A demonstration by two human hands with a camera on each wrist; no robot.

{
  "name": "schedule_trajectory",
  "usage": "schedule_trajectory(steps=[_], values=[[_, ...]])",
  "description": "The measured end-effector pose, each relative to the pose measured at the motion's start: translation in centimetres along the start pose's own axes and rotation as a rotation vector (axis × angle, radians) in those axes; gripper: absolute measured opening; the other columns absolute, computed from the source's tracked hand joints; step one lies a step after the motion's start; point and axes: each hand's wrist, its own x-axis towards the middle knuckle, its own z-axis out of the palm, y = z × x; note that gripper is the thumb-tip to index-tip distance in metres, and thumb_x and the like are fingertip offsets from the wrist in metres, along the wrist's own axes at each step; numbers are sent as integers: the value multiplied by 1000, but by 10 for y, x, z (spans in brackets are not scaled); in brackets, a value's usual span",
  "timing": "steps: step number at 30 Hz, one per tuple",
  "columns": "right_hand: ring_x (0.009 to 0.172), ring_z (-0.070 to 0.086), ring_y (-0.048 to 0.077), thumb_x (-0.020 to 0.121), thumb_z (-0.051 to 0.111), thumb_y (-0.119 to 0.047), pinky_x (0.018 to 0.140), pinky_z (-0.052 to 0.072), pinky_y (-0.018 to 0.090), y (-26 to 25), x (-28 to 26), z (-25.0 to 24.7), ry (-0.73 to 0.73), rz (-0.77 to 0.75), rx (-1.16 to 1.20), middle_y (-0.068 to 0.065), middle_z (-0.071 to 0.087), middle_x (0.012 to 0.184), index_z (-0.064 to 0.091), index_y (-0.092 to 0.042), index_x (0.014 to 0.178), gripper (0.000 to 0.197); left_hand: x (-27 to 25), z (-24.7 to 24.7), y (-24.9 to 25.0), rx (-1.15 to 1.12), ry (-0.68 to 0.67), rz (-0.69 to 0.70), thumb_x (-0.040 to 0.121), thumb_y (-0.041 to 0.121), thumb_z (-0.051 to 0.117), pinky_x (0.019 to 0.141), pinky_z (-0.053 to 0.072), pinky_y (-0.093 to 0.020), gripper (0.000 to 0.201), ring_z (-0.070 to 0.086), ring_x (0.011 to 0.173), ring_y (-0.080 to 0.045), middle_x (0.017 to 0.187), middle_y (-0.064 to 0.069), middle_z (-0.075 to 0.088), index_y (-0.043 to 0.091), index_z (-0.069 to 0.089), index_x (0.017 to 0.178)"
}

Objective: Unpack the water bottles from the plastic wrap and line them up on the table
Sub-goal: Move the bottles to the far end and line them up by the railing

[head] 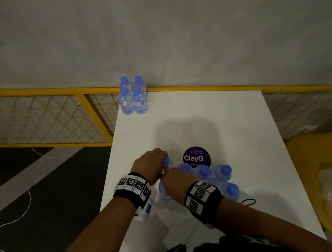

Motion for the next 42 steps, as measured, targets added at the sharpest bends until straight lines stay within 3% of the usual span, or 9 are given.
schedule_trajectory(steps=[4,8,13,18,24,30,33,37,42], values=[[95,63,31,92,52,-19,79,53,40,12,3,-22,115,10,37,14,63,105,61,-5,107,22,18,-9,-9,12,65,-25,92,19,65,84,55,-45,28,63,104,-30,117,-4,60,20,63,120],[92,61,29,89,58,-25,69,38,30,27,15,-60,187,0,87,13,61,103,61,-6,102,23,47,-40,-12,5,169,-8,93,21,63,77,52,-41,20,62,102,-33,113,-6,59,19,65,113],[85,65,30,81,67,-33,70,50,33,56,62,-115,254,109,180,13,65,96,63,-11,96,27,108,-93,-16,101,182,7,95,24,58,89,54,-49,23,60,111,-31,118,-3,61,23,63,118],[90,65,28,81,70,-35,68,43,28,87,125,-162,303,190,174,9,65,105,68,-15,109,35,194,-142,-32,154,151,-96,98,32,57,92,54,-51,18,62,115,-29,122,-1,65,28,63,115],[86,66,31,79,71,-31,67,47,29,119,202,-181,327,228,215,12,67,98,70,-11,95,25,283,-152,-77,165,179,-157,98,37,57,114,24,-70,29,46,132,-30,131,1,60,31,61,126],[85,66,30,80,71,-25,65,45,28,134,258,-182,319,247,276,11,67,95,69,-8,93,22,328,-136,-113,134,150,-147,91,27,62,100,46,-55,17,59,115,-32,115,-2,67,28,66,107],[87,63,28,86,66,-20,64,39,25,139,278,-180,337,223,323,8,60,93,64,-12,112,28,341,-127,-124,123,151,-138,88,21,60,93,53,-51,11,64,105,-33,105,-2,69,28,64,95],[93,65,33,88,63,-16,64,39,26,141,298,-179,383,175,256,16,68,100,57,-9,125,38,354,-123,-129,138,134,-91,94,20,57,97,53,-47,20,64,110,-34,114,-7,71,21,67,111],[90,66,32,85,66,-14,73,50,32,139,304,-189,396,158,198,15,70,96,66,-5,98,16,356,-121,-138,96,153,-105,90,16,48,101,51,-52,40,58,119,-33,121,-5,70,28,64,124]])
